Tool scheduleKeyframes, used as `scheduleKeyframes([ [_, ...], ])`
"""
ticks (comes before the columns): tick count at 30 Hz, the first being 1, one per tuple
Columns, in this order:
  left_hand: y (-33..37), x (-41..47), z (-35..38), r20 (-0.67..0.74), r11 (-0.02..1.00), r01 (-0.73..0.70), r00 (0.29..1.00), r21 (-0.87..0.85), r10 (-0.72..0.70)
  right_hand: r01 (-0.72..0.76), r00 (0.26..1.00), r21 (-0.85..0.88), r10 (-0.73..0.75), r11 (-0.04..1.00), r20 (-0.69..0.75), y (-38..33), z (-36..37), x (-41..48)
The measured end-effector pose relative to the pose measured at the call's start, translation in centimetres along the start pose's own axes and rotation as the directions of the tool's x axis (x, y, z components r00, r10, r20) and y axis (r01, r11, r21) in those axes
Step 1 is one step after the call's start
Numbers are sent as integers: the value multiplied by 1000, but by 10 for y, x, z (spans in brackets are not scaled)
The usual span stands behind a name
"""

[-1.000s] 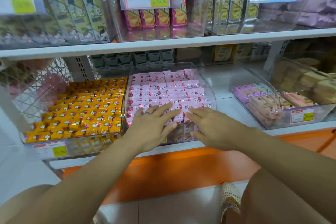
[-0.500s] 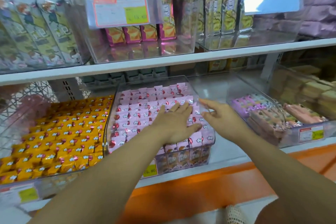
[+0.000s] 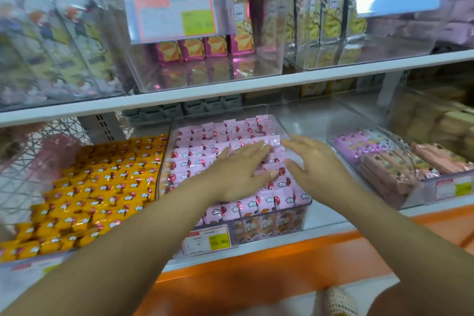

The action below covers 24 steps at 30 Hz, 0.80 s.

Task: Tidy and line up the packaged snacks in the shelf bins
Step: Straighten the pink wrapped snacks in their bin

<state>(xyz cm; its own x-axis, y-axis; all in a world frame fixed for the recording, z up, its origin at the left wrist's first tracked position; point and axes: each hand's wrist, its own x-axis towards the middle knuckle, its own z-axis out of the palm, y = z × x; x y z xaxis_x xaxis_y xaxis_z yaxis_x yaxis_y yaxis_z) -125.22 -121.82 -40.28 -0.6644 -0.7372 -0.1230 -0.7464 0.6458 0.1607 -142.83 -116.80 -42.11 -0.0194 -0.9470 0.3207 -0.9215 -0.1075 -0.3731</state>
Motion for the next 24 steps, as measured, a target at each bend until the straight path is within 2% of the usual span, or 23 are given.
scheduleKeyframes([
  [2, -12, -28, -1, -25, 998, 60, 998, 11, -59, 157, 987, -105, -152, 982, 56, -20, 5, -4],
  [4, -26, -58, 2, 9, 983, 146, 989, 111, -148, 300, 938, -120, -270, 946, 215, -42, 12, -11],
  [6, -38, -86, 5, 41, 950, 192, 977, 246, -208, 365, 873, -153, -280, 918, 399, -55, 23, -16],
  [8, -47, -101, 9, 43, 926, 204, 972, 319, -229, 360, 847, -192, -234, 913, 478, -59, 30, -14],
  [12, -50, -101, 19, -1, 897, 208, 974, 390, -226, 285, 863, -241, -138, 928, 486, -60, 39, 3],
  [17, -52, -101, 20, -36, 919, 196, 980, 342, -196, 249, 835, -267, -67, 931, 546, -67, 34, 9],
  [21, -69, -113, 9, -210, 966, 162, 970, 201, -119, 310, 869, -288, -147, 906, 472, -89, 33, 18],
  [24, -88, -124, 4, -316, 975, 171, 941, 139, -120, 333, 835, -246, -163, 910, 525, -112, 46, 32],
])
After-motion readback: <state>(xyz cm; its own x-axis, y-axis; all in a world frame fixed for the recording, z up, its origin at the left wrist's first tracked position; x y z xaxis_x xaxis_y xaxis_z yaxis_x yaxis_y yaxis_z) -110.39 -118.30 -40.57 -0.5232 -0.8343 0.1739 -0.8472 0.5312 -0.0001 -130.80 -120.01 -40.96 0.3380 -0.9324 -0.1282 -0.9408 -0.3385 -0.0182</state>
